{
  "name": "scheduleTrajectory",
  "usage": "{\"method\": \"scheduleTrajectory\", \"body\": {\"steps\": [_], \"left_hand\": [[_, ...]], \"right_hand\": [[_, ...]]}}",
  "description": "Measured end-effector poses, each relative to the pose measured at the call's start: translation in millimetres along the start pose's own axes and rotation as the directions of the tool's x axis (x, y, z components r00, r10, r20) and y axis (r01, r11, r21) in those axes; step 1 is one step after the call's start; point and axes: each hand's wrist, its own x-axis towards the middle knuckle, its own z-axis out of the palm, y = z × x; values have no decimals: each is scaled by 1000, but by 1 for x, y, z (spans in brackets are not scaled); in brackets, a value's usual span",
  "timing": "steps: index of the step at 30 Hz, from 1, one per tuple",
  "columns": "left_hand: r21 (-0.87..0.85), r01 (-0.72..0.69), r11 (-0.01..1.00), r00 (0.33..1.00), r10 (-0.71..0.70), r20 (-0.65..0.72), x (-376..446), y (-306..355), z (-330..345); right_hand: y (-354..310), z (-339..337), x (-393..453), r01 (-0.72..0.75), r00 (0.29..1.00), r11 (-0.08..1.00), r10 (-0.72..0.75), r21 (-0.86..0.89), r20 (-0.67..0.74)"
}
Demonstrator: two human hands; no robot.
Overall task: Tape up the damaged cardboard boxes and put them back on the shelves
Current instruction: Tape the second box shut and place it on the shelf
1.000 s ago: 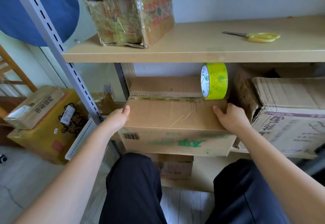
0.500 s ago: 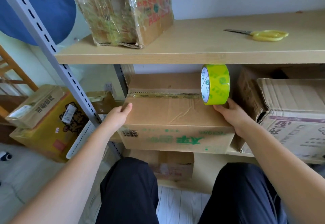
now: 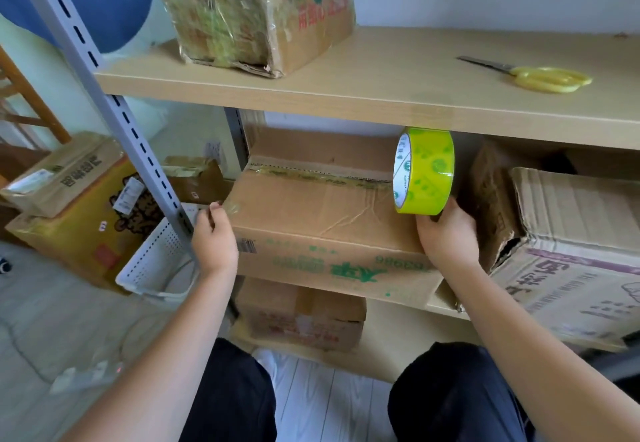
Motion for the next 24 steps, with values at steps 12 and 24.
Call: {"method": "scheduleTrajectory", "body": {"steps": [12,24], "left_hand": [[131,202,971,922,-234,310,-14,-13,-37],[-22,23,1000,962,-16,272,-82,-17,-109]], "right_hand": [[26,-1,-11,-365,899,744,126,560,419],[47,-51,-72,-62,834,790,-294,609,466]]}}
